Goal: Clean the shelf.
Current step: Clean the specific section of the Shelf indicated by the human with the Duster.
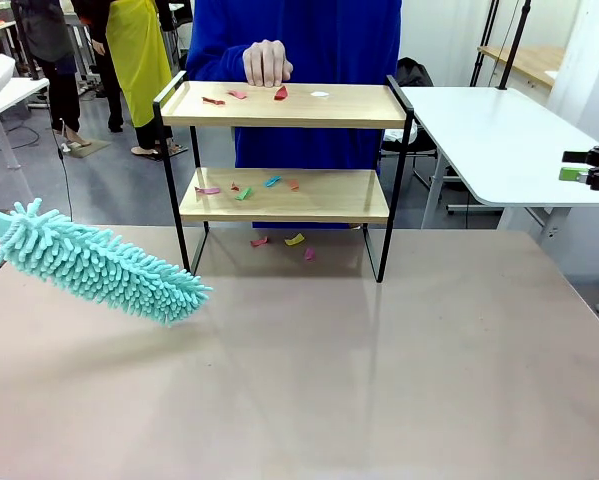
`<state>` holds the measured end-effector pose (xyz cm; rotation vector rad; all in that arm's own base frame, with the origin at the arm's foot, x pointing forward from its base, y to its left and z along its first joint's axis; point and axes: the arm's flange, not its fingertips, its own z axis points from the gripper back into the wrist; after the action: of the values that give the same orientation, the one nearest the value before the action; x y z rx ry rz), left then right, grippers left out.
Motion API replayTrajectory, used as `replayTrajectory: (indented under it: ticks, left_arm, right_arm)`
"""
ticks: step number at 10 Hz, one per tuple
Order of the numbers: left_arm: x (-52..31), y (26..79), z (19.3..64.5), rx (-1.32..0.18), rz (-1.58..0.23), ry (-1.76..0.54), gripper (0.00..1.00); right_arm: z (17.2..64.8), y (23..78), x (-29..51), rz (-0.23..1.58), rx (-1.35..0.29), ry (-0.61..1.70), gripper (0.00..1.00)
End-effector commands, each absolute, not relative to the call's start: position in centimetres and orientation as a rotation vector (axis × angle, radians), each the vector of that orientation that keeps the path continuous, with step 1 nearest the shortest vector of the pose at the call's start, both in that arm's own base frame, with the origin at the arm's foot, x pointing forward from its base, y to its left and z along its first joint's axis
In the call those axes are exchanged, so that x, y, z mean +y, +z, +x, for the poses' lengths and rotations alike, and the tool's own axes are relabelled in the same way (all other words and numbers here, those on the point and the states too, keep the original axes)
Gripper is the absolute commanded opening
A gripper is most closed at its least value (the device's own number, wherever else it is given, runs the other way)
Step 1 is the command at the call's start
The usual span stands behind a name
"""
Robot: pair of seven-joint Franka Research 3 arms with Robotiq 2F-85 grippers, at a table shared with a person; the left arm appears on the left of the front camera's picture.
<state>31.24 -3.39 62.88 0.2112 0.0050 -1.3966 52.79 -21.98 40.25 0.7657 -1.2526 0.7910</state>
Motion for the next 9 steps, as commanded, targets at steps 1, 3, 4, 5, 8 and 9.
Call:
replayTrajectory:
  ticks: [1,3,4,5,8,9]
  left_arm:
    - [-3.4,63.1,31.0,0.006,0.208,-1.396,0.13]
    - [-3.4,63.1,31.0,0.006,0.208,-1.396,0.13]
    - [-3.4,63.1,31.0,0.006,0.208,-1.396,0.13]
    - [-3.4,63.1,31.0,0.006,0.208,-1.396,0.13]
    - [-3.8,64.4,30.5,-0.048,0.227,-1.357,0.13]
    - [-4.9,66.1,30.2,-0.125,0.159,-1.349,0.13]
  right_arm:
    - [52.8,40.5,-21.8,0.766,-1.255,0.796,1.0]
    - [52.8,40.5,-21.8,0.766,-1.255,0.796,1.0]
    - [52.8,40.5,-21.8,0.766,-1.255,0.796,1.0]
    - [52.8,40.5,-21.8,0.766,-1.255,0.796,1.0]
    - [52.8,40.5,-21.8,0.766,-1.255,0.796,1.0]
    - [52.8,40.5,-21.8,0.766,-1.255,0.796,1.0]
